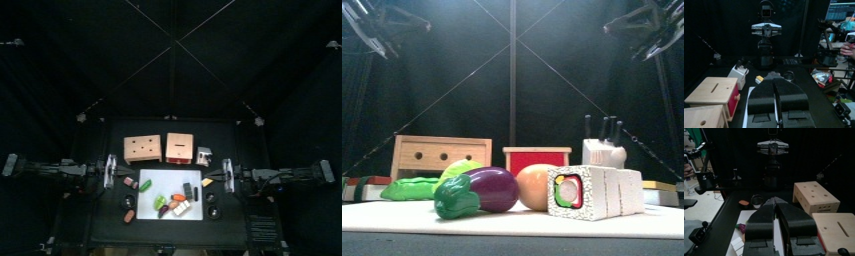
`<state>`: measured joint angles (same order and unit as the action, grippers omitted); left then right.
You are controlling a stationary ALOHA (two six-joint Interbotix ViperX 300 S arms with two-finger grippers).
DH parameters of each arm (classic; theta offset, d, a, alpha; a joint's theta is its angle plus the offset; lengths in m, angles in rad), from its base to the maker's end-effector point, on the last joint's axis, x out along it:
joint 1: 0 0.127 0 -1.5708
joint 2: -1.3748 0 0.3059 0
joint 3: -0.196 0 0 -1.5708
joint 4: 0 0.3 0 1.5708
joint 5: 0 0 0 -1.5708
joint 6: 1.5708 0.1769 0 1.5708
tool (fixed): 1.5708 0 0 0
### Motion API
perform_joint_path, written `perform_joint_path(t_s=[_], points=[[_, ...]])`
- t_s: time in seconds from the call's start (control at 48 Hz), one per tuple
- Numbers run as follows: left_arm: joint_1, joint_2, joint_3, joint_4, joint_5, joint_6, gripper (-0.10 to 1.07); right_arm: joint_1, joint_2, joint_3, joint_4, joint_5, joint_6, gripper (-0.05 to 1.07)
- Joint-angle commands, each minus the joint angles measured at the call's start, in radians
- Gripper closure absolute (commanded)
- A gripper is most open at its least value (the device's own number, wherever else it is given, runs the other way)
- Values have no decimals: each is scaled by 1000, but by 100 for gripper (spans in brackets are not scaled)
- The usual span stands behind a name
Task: Grab pea
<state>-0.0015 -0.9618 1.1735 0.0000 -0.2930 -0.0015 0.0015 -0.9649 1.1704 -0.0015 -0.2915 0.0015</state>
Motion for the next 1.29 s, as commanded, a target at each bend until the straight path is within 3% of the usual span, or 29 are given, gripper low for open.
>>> perform_joint_path(t_s=[0.0, 0.271, 0.521, 0.625, 0.875, 1.125, 1.271], points=[[8, 11, -6, -3, -6, 5, 101, -6, 32, -26, -12, -3, 3, 106], [43, 15, 5, -15, 12, 0, 100, -5, 192, -123, -98, 40, 15, 100], [31, 15, 51, -2, -166, 5, 98, -11, 245, -166, -49, 40, 64, 100], [28, 18, 63, 6, -176, 2, 89, -11, 239, -161, -17, 43, 100, 100], [28, 106, 3, -75, 26, -9, 50, -15, 236, -147, -11, 44, 123, 100], [12, 204, -63, -97, 233, -11, 46, -15, 245, -127, 2, 46, 124, 100], [9, 247, -98, -187, 362, -14, 45, -15, 249, -117, 18, 55, 124, 100]])
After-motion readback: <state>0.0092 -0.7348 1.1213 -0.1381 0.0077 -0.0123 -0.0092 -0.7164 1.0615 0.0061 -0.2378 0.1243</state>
